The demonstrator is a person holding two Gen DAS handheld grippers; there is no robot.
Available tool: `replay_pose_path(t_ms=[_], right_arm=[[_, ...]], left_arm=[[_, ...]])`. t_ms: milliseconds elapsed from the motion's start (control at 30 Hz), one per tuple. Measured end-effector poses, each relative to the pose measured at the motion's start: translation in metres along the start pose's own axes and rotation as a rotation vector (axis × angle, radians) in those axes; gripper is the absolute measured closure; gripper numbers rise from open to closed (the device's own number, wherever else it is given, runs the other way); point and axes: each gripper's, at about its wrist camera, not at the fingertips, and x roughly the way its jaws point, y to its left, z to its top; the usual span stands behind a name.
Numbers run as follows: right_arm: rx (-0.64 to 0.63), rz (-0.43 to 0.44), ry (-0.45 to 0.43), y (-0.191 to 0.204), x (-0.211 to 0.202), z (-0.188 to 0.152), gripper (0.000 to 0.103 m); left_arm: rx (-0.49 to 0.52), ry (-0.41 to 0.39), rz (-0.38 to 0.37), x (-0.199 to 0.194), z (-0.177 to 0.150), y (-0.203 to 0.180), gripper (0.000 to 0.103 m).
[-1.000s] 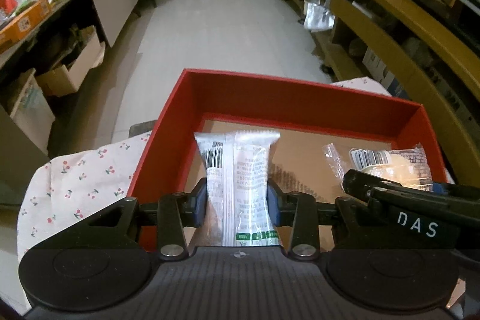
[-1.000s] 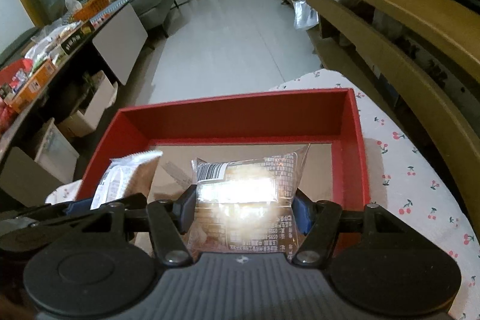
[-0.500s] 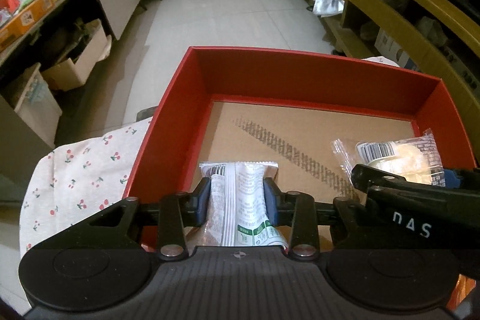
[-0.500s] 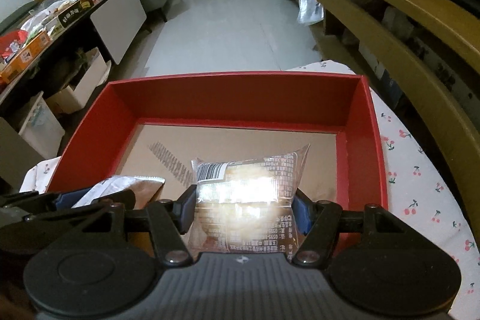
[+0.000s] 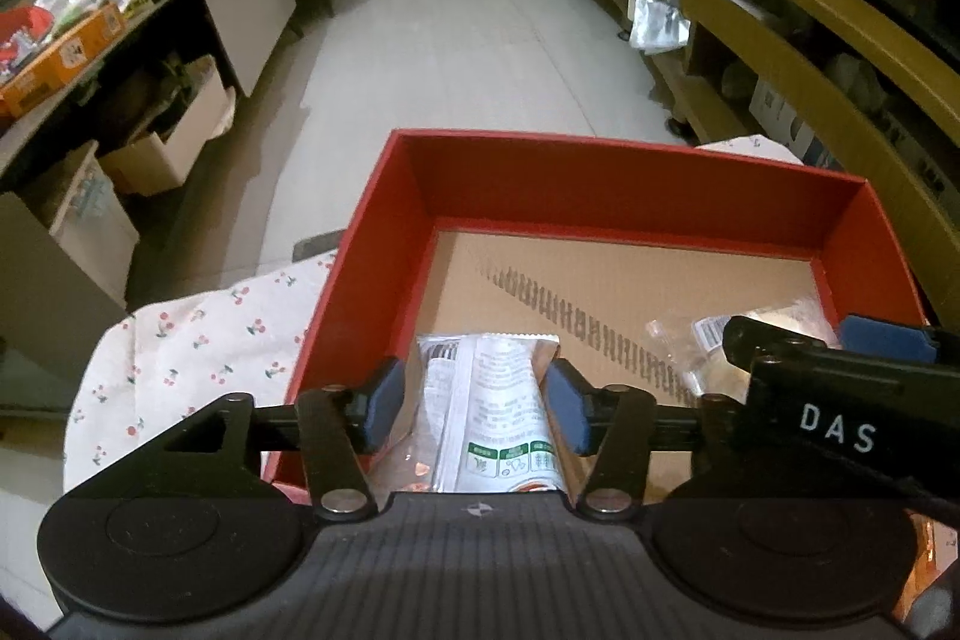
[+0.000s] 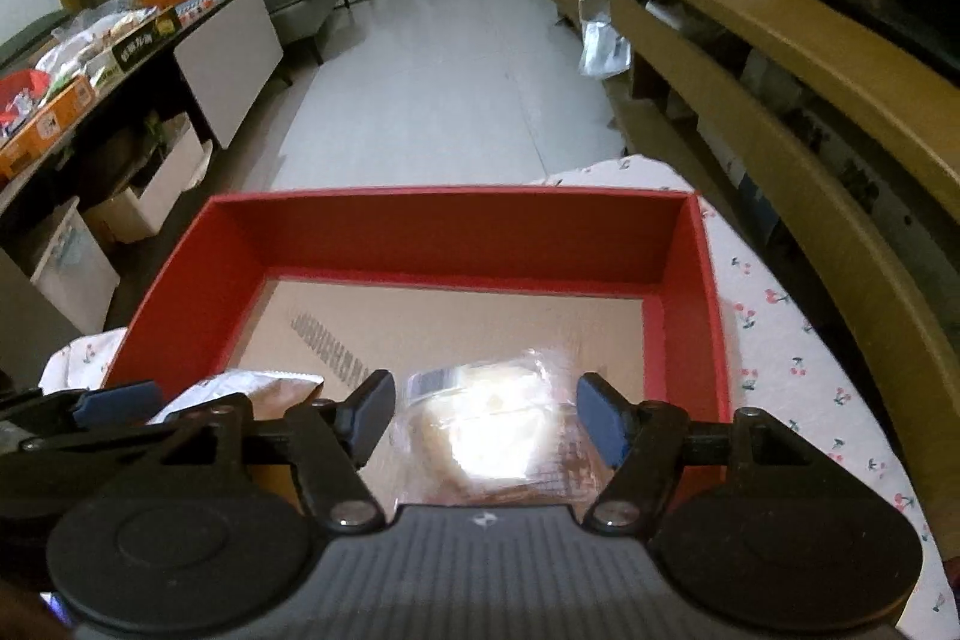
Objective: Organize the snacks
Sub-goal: 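Open both grippers to release the snacks into the red box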
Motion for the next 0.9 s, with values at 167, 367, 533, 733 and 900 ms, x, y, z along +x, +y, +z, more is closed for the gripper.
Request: replay_pose_path(t_ms=[167, 367, 533, 733, 900], right_arm=[[0.012, 0.022, -0.009, -0.003, -0.009, 0.002, 0.025], [0.019, 0.05, -0.031, -0.004, -0.024, 0.002, 0.021], [0.009, 0.065, -0.052, -0.001, -0.037, -0.002, 0.017], [-0.01, 0.063, -0.05, 0.0, -0.048, -0.009, 0.017], [0.0, 0.061, -0.048, -0.006, -0.065, -0.017, 0.017]], left_arm=[[-0.001, -0.016, 0.006, -0.012, -0.001, 0.001, 0.034], [0.007, -0.032, -0.011, -0.026, -0.005, 0.006, 0.024], [0.027, -0.041, -0.039, -0.038, -0.011, 0.002, 0.024], [0.041, -0.041, -0.055, -0.051, -0.022, 0.004, 0.021], [0.053, -0.012, -0.076, -0.058, -0.039, 0.009, 0.021]])
